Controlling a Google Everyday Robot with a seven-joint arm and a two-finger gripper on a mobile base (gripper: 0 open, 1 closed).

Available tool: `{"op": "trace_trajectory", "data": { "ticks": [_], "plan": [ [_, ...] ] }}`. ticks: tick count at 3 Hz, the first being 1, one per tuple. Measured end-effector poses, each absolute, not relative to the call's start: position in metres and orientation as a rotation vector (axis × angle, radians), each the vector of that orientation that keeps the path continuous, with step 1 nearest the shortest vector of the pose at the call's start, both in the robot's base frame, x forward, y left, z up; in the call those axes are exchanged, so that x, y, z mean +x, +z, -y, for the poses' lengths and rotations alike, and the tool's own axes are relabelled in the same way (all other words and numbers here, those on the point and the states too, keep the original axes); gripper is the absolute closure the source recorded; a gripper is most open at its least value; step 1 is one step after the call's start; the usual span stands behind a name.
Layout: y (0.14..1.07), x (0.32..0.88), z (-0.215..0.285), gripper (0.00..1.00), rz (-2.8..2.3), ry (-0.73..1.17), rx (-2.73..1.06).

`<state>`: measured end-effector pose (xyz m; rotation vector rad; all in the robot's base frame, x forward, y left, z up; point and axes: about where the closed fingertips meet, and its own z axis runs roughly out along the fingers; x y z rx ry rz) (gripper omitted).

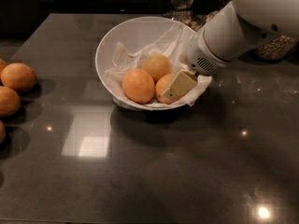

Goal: Pick orange from white bowl

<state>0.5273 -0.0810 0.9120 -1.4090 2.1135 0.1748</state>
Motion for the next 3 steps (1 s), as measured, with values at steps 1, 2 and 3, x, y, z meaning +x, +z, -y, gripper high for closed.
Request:
{"op": "trace_trajectory", "data": {
  "ticks": [1, 2, 3],
  "plan": [
    [0.909, 0.532, 0.073, 0.24, -2.089, 0.192, -1.424],
    [0.901, 0.538, 0.071, 0.24, -2.091, 0.199, -1.431],
    [0.889, 0.542, 0.071, 0.24, -2.109, 0.207, -1.434]
  ]
}}
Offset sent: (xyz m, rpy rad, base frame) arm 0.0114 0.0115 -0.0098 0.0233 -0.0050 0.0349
